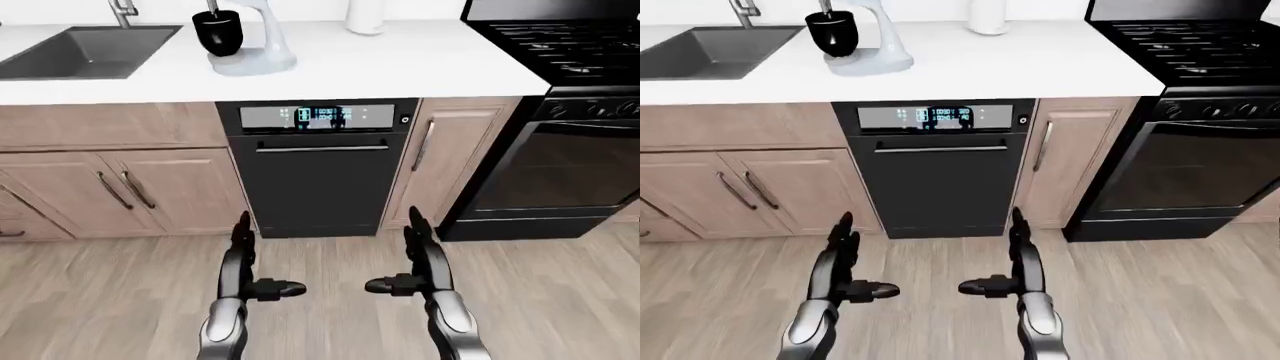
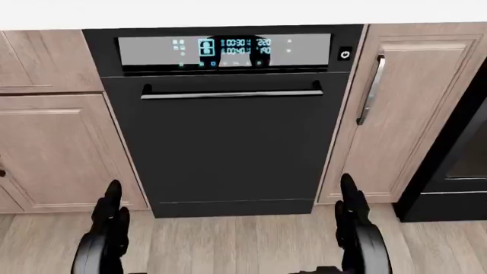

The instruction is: Open the stand mixer head.

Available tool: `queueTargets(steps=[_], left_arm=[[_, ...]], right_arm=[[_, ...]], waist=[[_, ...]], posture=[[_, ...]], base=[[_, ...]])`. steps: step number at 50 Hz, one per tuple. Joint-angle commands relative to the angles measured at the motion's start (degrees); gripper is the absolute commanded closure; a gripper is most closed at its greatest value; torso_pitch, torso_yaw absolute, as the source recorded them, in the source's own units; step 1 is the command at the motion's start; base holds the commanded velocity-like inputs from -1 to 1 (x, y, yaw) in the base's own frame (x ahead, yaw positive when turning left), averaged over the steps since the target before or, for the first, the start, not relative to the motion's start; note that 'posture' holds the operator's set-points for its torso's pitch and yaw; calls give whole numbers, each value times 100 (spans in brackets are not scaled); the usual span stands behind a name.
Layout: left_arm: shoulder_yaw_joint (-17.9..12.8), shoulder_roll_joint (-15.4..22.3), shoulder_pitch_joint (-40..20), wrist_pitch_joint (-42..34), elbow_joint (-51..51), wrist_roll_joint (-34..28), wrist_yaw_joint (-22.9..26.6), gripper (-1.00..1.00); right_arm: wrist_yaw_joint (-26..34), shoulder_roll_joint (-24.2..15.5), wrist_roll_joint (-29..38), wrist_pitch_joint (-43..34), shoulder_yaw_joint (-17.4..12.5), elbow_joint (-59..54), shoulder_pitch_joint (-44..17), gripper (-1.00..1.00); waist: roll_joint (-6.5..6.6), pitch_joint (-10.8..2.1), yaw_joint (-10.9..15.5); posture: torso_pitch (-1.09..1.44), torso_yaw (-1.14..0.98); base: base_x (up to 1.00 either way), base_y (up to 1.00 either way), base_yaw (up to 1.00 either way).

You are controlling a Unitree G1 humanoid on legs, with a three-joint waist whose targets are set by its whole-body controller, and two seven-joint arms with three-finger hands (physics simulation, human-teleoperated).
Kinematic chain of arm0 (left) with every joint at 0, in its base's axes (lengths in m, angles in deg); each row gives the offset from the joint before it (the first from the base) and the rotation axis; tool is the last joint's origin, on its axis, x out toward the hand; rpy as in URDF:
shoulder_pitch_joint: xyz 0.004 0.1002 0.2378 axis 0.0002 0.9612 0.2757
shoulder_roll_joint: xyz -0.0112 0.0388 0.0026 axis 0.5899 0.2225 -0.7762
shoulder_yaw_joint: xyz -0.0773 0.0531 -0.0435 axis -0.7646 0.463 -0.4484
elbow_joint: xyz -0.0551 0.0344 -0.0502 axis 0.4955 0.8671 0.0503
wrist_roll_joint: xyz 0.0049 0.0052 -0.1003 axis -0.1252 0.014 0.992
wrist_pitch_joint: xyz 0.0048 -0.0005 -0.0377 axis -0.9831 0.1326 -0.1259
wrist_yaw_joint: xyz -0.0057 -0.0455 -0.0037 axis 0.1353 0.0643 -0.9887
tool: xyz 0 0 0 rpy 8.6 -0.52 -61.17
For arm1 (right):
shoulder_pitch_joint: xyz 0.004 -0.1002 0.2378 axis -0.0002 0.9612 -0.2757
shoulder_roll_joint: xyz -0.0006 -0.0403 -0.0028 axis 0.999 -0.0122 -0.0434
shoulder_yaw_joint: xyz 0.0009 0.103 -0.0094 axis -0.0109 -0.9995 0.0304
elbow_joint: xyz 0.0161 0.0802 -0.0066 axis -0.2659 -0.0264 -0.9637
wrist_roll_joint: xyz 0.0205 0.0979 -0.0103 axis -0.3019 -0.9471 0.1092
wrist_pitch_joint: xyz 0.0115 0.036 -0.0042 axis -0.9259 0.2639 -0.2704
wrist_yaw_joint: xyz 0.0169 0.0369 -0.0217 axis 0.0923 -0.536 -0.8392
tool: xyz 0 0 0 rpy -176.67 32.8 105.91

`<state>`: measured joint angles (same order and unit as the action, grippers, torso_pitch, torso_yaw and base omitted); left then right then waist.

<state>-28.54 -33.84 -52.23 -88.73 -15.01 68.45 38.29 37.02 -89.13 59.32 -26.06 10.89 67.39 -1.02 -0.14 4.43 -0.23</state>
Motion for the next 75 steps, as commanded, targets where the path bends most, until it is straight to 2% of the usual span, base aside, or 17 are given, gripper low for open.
queueTargets(steps=[1, 3, 4, 5, 7, 8, 15, 21, 23, 26, 30, 37, 50, 69, 73, 74, 75], left_arm=[[-2, 27, -126, 251, -573, 73, 75, -100], [-5, 24, -122, 235, -597, 80, 94, -100], [-10, 25, -130, 271, -552, 72, 94, -100], [-14, 24, -131, 276, -543, 71, 93, -100], [-22, 24, -130, 289, -530, 74, 93, -100], [-32, 26, -138, 307, -499, 72, 86, -100], [-40, 24, -169, 367, -424, 61, 52, -100], [-198, -107, -373, 1089, -633, 456, -208, -100], [-179, -84, -429, 1311, -950, 745, -151, -100], [-127, -78, -433, 1898, -1270, 851, -136, -100], [-136, -130, -405, 1826, -2001, 1373, -325, -100], [-217, 3, -802, 1043, -3685, 1992, -703, -100], [-957, 947, -2891, -1229, -5747, 3449, -2743, -100], [-1143, 1535, -3336, -1366, -5986, 3907, -3333, -100], [-1146, 1561, -3361, -1372, -5987, 3922, -3359, -100], [-1143, 1566, -3359, -1370, -5991, 3922, -3364, -100], [-1142, 1569, -3357, -1368, -5994, 3922, -3367, -100]], right_arm=[[69, -12, -68, 203, 27, 620, -103, -100], [121, -21, 1, 236, 75, 648, -76, -100], [134, -1, -25, 222, 78, 680, -63, -100], [152, -1, -24, 228, 85, 688, -57, -100], [140, 5, -39, 263, 62, 665, -65, -100], [154, 6, -61, 264, 58, 683, -60, -100], [196, 19, -146, 362, 42, 695, -69, -100], [399, -7, -173, 1705, 66, 598, -98, -100], [423, -91, 212, 2128, 139, 719, -134, -100], [610, -8, -154, 2434, 140, 1169, -163, -100], [640, 53, -557, 2713, 168, 1906, -141, -100], [514, 3, -614, 1576, 192, 3268, -501, -100], [-717, -250, -1648, -1349, -136, 5559, -2258, -100], [-806, -349, -1653, -1654, -82, 5779, -2549, -100], [-806, -344, -1655, -1678, -97, 5797, -2563, -100], [-815, -351, -1647, -1696, -108, 5802, -2572, -100], [-812, -356, -1653, -1722, -109, 5800, -2569, -100]], waist=[[-45, -5, -12], [-7, -354, 43], [-8, -294, 43], [-37, -91, 36], [-41, -396, 40], [-39, -428, 42], [-21, -457, 43], [-12, -513, 32], [-18, -538, 29], [-22, -540, 23], [-13, -549, 17], [-12, -528, 14], [24, -380, 20], [66, -252, 24], [71, -262, 27], [104, -360, 15], [25, -312, 8]], posture=[[0, 0], [0, 0], [0, 0], [0, 0], [0, 0], [0, 0], [0, 0], [0, 0], [0, 0], [0, 0], [0, 0], [0, 0], [0, 0], [0, 0], [0, 0], [0, 0], [0, 0]], base=[[0, 0, 0], [0, 0, 0], [0, 0, 0], [0, 0, 0], [0, 0, 0], [0, 0, 0], [0, 0, 0], [0, 0, 0], [0, 0, 0], [0, 0, 0], [0, 0, 0], [0, 0, 0], [0, 0, 0], [0, 0, 0], [0, 0, 0], [0, 16, 0], [0, 87, 0]])
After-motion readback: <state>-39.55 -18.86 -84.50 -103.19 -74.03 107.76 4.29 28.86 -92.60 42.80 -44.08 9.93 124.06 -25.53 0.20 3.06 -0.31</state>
